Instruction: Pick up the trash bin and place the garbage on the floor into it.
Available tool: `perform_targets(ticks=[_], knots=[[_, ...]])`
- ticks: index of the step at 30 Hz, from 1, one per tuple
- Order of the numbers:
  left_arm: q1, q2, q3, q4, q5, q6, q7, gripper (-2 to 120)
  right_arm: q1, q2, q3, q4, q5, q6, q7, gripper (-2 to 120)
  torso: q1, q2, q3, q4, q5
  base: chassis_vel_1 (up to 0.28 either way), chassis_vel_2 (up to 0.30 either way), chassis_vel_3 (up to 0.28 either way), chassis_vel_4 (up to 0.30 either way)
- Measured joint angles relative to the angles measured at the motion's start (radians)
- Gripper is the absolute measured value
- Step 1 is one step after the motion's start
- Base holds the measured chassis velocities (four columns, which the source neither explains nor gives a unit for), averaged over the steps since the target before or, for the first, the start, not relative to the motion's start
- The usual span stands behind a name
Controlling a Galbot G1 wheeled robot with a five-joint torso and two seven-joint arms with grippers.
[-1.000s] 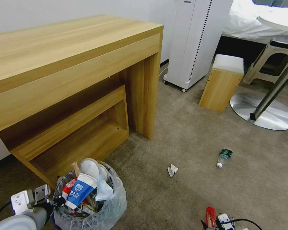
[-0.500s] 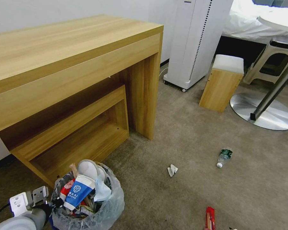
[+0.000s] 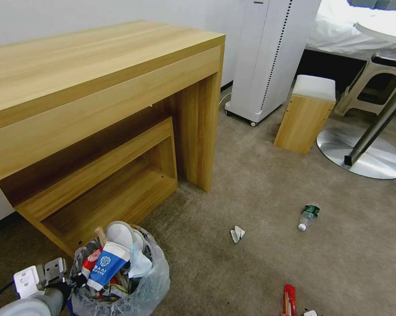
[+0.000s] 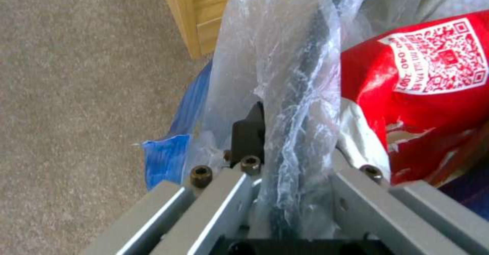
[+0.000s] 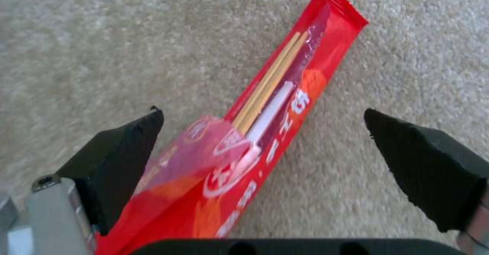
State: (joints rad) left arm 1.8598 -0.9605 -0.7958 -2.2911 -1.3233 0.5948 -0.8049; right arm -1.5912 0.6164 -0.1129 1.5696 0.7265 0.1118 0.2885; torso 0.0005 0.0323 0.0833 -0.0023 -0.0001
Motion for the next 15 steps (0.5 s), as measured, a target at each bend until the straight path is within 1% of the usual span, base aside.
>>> perform_targets(ticks=[9,13,15], knots=[[-0.007,0.008,0.001,0.008,-0.004,-0.001,0.000,0,0.048,0.031,-0.051,-0.046,-0.010,0.002,-0.008,100,0.000,0.000,0.000,0.0000,-0.0001,0.000,0.000,0.000,0.000],[-0.008,0.014,0.003,0.010,-0.007,-0.001,0.000,0,0.069,0.049,-0.073,-0.086,-0.014,0.011,-0.007,100,0.000,0.000,0.000,-0.0001,0.0003,0.000,0.000,0.000,0.000],[-0.010,0.018,0.003,0.010,-0.010,-0.003,0.000,0,0.079,0.057,-0.084,-0.103,-0.014,0.018,-0.009,100,0.000,0.000,0.000,0.0000,-0.0002,0.000,0.000,0.000,0.000]])
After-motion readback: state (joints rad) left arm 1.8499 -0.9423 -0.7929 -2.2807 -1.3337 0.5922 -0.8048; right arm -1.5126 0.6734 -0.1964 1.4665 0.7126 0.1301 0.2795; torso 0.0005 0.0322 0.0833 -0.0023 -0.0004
